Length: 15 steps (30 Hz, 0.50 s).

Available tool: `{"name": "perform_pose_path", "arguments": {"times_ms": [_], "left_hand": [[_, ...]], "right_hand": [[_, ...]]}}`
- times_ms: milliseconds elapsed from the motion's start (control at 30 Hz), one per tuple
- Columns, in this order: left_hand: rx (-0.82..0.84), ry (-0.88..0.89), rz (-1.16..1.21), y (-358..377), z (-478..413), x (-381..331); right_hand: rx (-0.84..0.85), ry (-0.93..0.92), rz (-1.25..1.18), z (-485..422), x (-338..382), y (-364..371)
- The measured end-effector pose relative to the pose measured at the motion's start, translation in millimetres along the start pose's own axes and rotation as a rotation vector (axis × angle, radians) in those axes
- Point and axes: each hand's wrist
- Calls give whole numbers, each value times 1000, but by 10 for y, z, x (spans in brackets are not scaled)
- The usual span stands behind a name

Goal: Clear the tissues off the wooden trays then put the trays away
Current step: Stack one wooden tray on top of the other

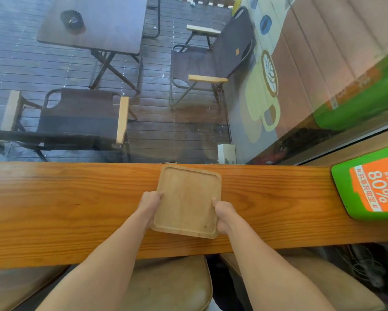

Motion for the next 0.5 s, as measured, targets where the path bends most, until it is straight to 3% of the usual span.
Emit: {"name": "perform_pose_path", "arguments": {"times_ms": [133,500], "left_hand": [[141,91,-166,220,86,-214],[257,296,-402,1378,983,-357]], "right_hand": [[37,-31,-98,294,45,-282],[-19,-303,-59,1159,-30,-1448]]}}
Point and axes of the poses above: each hand's wrist, its own z-axis away from the middle knuckle, its own y-axis out of the palm, x = y × z, and after that the axes turned 7 degrees about x, right-handed
